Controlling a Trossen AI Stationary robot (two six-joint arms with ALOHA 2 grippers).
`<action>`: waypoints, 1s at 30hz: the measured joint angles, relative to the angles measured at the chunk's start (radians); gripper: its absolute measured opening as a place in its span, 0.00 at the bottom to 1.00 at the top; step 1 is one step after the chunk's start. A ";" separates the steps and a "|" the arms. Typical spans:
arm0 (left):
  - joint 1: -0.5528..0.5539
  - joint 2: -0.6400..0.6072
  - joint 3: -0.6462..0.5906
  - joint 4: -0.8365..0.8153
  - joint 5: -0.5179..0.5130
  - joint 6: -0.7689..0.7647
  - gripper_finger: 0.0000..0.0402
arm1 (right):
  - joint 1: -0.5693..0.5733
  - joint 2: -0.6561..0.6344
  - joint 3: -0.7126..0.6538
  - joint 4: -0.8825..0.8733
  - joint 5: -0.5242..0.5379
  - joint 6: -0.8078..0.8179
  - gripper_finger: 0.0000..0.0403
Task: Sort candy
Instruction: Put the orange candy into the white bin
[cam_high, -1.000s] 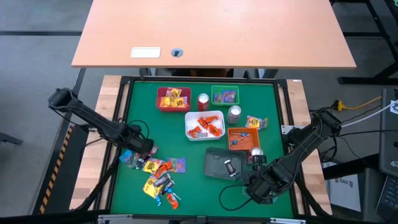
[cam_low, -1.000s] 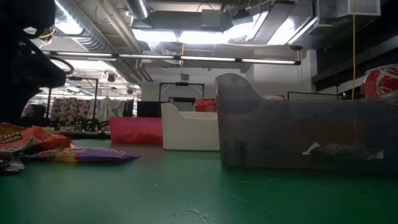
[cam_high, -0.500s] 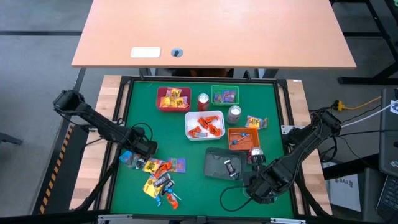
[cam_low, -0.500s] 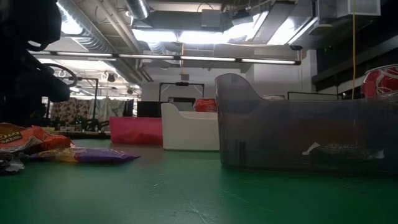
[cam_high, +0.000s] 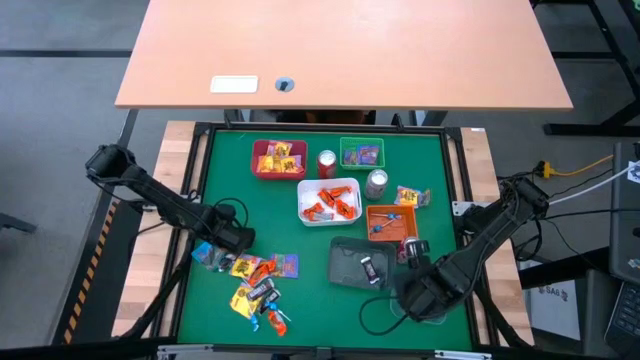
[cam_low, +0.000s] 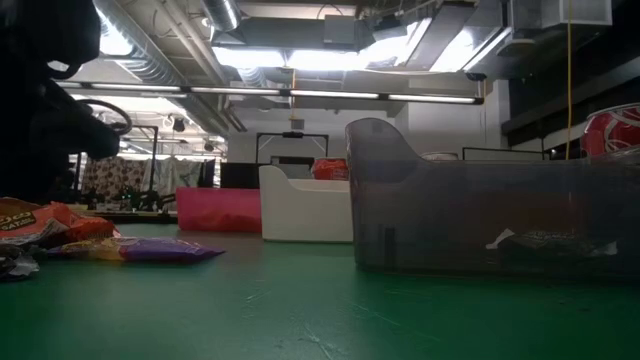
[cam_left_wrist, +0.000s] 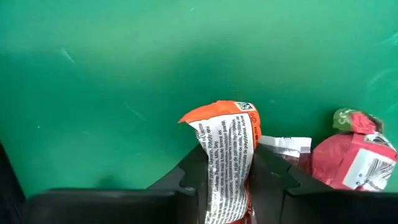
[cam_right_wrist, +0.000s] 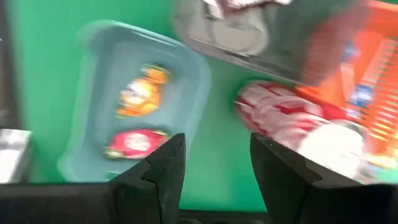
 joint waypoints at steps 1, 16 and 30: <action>0.000 0.000 0.000 0.003 -0.002 0.001 0.18 | 0.000 0.000 0.000 -0.024 0.021 0.001 0.45; 0.015 -0.091 0.059 0.013 -0.187 0.072 0.17 | 0.000 -0.130 0.000 -0.130 0.200 0.004 0.45; 0.129 -0.084 0.100 0.623 -0.522 0.611 0.17 | 0.000 -0.368 0.000 -0.131 0.551 0.003 0.45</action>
